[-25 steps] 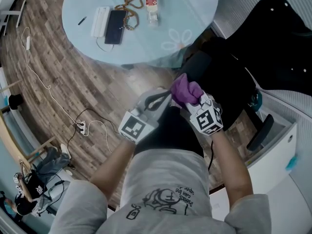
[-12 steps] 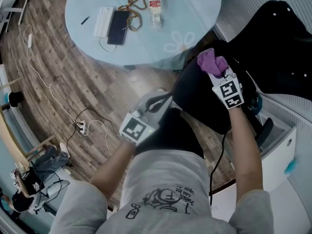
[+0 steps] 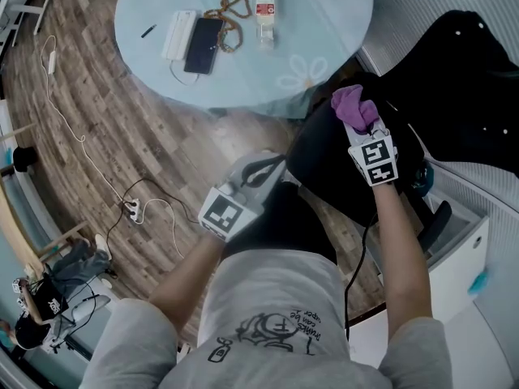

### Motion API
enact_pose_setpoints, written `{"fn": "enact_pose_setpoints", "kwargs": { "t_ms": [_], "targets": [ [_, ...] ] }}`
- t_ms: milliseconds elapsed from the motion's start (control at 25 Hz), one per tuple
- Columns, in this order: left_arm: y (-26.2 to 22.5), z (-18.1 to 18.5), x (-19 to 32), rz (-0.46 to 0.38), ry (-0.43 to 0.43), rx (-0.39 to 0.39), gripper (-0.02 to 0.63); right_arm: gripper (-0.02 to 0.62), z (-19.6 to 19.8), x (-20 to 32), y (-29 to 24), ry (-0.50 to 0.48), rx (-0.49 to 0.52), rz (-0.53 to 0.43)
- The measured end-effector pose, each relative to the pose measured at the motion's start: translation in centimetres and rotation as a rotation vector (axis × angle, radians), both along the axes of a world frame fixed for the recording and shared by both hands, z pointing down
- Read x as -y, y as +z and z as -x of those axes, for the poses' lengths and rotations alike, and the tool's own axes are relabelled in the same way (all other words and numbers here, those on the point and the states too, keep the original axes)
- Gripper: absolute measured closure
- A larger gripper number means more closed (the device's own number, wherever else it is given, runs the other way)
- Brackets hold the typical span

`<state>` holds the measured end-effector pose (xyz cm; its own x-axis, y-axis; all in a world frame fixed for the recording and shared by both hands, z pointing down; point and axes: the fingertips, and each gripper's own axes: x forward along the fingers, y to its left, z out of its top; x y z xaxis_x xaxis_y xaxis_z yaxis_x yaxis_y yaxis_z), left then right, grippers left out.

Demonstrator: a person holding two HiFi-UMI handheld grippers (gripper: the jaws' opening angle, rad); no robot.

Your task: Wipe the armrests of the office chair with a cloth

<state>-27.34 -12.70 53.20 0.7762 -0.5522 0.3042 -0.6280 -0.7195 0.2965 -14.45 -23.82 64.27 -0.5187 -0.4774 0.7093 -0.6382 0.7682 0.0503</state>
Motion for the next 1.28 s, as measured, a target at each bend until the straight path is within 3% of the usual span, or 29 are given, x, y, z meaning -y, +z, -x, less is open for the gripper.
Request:
{"fn": "enact_pose_setpoints", "kwargs": {
  "t_ms": [720,1000,1280],
  "targets": [
    [0.0,0.1,-0.4,0.001,0.005,-0.006,0.604,0.559,10.7,-16.0,-1.3,-0.267,0.104,0.028],
    [0.0,0.5,-0.3,-0.001,0.001,-0.002,0.604,0.557,10.1,-15.1,-1.1,-0.242,0.115,0.030],
    [0.2,1.3,-0.6,0.006,-0.009,0.005,0.604,0.555,7.5,-10.5,-0.7,-0.178,0.096,0.021]
  ]
}}
